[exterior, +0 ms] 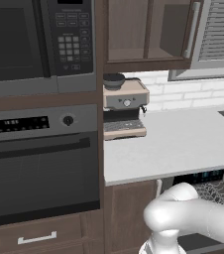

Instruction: Pick up the cup and bowl from the counter, place them in the dishwasher, and close the dishwasher door.

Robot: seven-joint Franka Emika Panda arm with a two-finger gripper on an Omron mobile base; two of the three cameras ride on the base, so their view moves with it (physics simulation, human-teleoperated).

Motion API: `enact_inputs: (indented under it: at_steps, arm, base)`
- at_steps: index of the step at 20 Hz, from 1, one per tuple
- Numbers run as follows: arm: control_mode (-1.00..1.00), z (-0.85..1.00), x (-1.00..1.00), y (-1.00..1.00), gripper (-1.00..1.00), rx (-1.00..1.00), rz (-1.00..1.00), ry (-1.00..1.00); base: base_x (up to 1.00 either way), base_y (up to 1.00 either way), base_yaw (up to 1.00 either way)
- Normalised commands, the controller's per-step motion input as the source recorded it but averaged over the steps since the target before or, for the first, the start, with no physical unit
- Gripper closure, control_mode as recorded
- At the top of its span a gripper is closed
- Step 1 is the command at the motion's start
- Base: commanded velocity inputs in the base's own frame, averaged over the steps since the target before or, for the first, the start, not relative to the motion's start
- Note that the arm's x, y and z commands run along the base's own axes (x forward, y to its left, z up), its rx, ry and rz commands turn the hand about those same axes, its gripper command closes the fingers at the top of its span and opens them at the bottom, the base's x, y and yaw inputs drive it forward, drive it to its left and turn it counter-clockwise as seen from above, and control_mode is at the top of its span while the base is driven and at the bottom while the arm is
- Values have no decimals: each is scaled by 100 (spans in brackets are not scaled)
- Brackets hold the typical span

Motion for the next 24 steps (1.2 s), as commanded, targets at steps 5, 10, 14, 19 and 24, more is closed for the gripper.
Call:
enact_inputs:
  at_steps: [5,10,14,19,24]
  arm:
    - [-100,-35,-9,0,100,-1,1,13]
    - [-100,-38,-6,0,100,-1,1,5]
    - [-100,-29,0,0,100,-4,0,-5]
    - [-100,-18,-1,0,100,-11,0,-7]
    - [-100,-27,0,0,100,-13,0,-1]
  base:
    - [0,0,0]
    - [0,0,0]
    - [0,0,0]
    - [0,0,0]
    - [0,0,0]
